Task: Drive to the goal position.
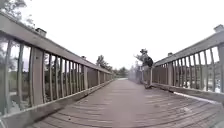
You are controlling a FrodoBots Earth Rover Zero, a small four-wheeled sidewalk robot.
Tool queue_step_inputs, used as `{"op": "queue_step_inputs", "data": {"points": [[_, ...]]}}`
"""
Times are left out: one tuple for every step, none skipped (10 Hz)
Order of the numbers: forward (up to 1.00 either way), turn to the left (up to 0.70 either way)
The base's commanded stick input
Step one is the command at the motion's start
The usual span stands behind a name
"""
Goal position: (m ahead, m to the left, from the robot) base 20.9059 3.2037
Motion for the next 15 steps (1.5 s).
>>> {"op": "queue_step_inputs", "data": {"points": [[0.30,0.00],[0.30,0.00],[0.30,0.00],[0.23,0.00],[0.05,0.00],[0.30,0.00],[0.30,0.00],[0.00,0.00],[0.30,0.00],[0.30,0.00],[0.30,0.00],[0.30,0.00],[0.30,0.00],[0.30,0.00],[0.30,0.00]]}}
